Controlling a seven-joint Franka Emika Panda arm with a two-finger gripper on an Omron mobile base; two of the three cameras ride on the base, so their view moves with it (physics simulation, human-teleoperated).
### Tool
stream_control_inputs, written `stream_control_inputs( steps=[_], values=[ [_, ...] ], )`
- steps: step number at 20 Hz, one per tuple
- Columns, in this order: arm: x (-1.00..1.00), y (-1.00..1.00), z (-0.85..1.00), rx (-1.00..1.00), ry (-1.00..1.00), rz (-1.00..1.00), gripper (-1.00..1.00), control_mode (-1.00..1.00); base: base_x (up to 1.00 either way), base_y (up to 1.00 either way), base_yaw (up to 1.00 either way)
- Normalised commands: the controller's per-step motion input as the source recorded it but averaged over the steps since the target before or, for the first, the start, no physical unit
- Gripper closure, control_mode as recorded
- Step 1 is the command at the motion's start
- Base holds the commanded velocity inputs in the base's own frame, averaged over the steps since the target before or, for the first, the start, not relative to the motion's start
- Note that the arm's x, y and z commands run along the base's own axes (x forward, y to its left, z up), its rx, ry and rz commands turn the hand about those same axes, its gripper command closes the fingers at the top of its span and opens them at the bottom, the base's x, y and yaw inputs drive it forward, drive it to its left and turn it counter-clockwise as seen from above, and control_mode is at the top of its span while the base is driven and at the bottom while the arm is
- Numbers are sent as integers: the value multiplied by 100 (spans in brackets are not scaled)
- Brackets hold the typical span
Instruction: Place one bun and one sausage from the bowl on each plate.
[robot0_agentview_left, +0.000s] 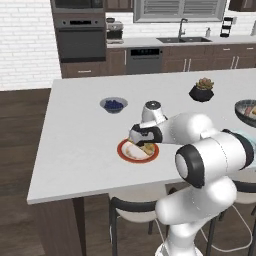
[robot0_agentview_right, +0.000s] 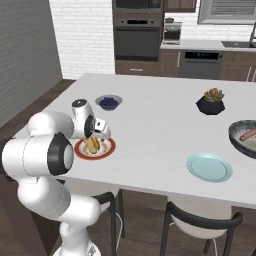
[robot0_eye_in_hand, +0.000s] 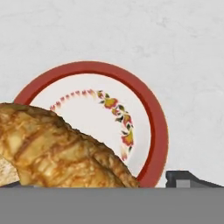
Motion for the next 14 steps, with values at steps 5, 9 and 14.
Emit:
stream_control_inputs(
  steps=[5,9,14],
  values=[
    [77,0,-47,-1,9,0,-100,-100,0,0,0],
    [-3,9,-18,0,19,0,-100,-100,0,0,0],
    [-4,16,-11,1,15,1,-100,-100,0,0,0]
  ],
)
